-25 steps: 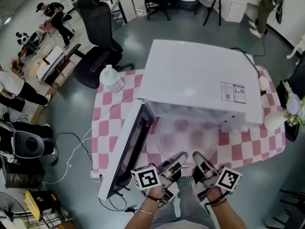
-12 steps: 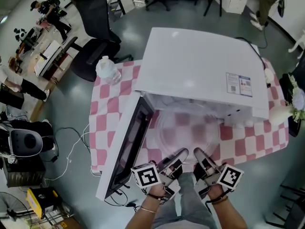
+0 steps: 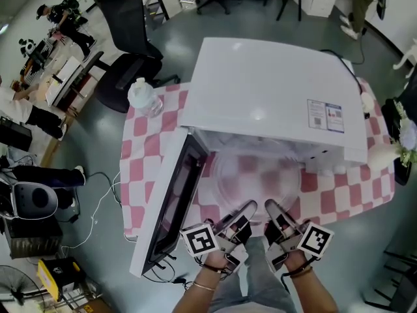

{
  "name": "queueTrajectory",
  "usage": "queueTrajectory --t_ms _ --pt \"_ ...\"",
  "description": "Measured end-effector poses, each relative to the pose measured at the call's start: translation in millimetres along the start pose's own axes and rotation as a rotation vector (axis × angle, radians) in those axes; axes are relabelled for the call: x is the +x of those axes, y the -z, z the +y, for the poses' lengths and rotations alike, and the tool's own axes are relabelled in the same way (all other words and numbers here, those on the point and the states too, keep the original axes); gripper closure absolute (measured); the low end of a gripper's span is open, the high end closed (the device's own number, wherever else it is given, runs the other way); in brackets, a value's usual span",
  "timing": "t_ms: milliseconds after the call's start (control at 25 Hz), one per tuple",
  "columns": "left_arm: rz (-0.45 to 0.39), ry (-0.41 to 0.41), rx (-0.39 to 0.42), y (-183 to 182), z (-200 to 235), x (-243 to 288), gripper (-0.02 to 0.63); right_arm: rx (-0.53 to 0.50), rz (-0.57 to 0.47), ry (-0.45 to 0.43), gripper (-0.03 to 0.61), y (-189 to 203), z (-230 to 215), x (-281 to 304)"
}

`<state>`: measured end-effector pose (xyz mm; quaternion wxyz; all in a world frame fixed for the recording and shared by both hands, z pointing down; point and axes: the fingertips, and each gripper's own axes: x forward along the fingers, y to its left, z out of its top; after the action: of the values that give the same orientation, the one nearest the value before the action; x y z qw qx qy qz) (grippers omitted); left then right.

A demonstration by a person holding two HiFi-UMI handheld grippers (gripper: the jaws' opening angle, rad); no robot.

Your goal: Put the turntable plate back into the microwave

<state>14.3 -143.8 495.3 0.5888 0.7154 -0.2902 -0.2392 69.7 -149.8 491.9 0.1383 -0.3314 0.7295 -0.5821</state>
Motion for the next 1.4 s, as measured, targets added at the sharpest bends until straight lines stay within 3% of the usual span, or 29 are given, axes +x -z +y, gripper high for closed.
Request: queueTrajectory --t_ms 1000,1400 --pt "-0.064 0.072 -0.015 -24.4 2.9 32.9 0.543 -0.107 -0.024 -0.022 0.483 -36.0 0.7 13.6" --pt "-0.101 0.065 0.031 -48.3 10.4 34.1 0.543 -0.061 -0.027 -0.011 0.465 -36.8 -7.1 -8.3"
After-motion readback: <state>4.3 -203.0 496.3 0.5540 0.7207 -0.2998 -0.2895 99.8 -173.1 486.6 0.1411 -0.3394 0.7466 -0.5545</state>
